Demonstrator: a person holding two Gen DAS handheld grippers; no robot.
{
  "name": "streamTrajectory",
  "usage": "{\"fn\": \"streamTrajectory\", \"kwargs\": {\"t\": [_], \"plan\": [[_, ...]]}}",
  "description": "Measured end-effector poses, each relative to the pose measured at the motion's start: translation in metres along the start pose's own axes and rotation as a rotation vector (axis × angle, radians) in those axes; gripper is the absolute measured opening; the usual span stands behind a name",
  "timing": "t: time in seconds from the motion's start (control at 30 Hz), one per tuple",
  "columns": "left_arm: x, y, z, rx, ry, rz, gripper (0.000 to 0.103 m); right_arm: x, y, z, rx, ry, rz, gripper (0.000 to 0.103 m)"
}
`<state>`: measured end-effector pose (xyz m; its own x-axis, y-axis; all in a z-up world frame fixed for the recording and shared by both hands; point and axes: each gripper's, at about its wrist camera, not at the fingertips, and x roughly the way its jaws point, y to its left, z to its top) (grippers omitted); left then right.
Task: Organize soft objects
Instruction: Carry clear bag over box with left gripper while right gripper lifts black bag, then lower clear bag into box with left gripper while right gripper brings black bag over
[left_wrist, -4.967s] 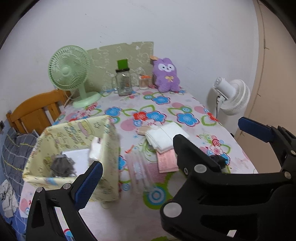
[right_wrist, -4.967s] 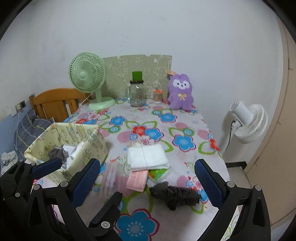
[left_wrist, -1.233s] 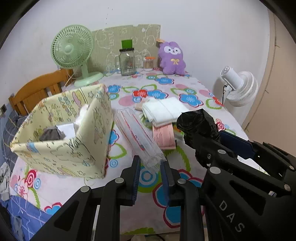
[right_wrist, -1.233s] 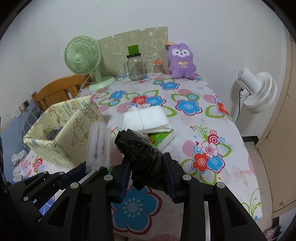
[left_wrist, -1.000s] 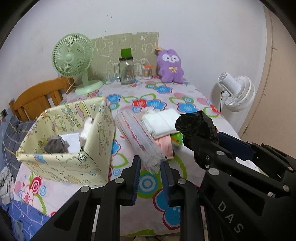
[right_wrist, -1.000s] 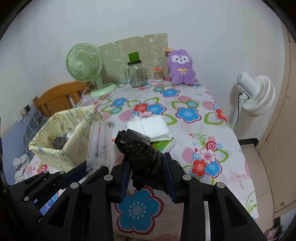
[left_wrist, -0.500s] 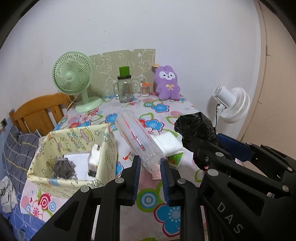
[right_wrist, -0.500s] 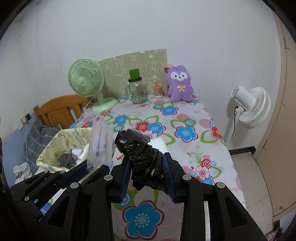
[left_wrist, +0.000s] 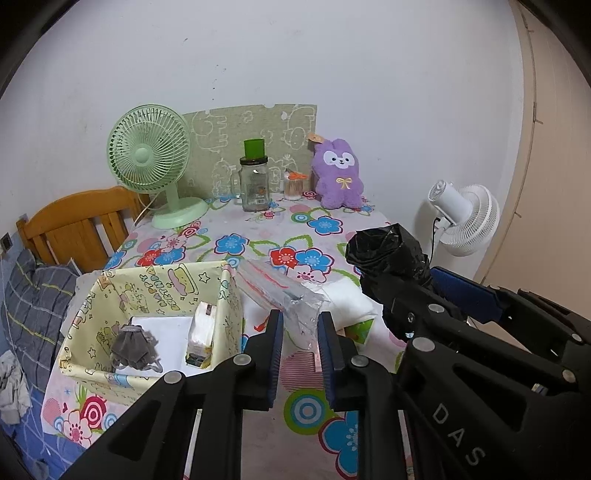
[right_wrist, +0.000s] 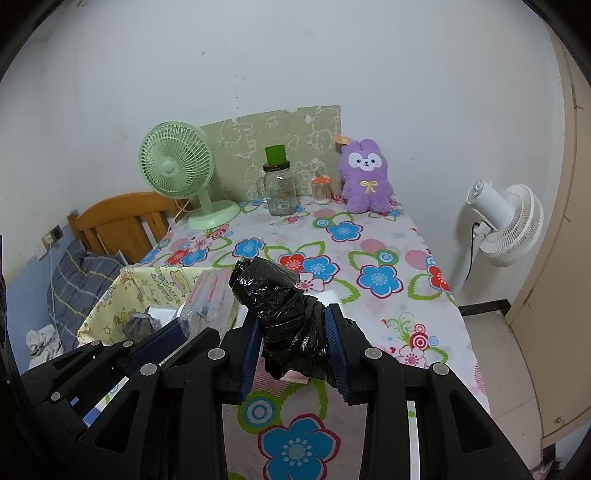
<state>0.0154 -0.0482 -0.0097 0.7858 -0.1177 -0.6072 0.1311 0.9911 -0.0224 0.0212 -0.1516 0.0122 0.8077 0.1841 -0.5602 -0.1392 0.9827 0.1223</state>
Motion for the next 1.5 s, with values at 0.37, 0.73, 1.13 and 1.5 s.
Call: {"fn": "streamTrajectory", "kwargs": {"t": [0.37,0.73,1.13,1.5], "plan": [[-0.005,0.018,0.016,-0.014,-0.040,0.013,0.016,0.004,0.017,0.019,-0.018,-0.023,0.017,0.038],[-0.003,0.055,0.026,-0.045,-0.059,0.048,0.012,0.017,0.048,0.036,-0.055,-0.030,0.056,0.038],[0.007,0.101,0.022,-0.101,-0.040,0.101,0.012,0.046,0.091,0.040,-0.101,0.011,0.110,0.038],[0.015,0.130,0.016,-0.137,-0.015,0.144,0.012,0.068,0.120,0.040,-0.139,0.049,0.145,0.038]]}}
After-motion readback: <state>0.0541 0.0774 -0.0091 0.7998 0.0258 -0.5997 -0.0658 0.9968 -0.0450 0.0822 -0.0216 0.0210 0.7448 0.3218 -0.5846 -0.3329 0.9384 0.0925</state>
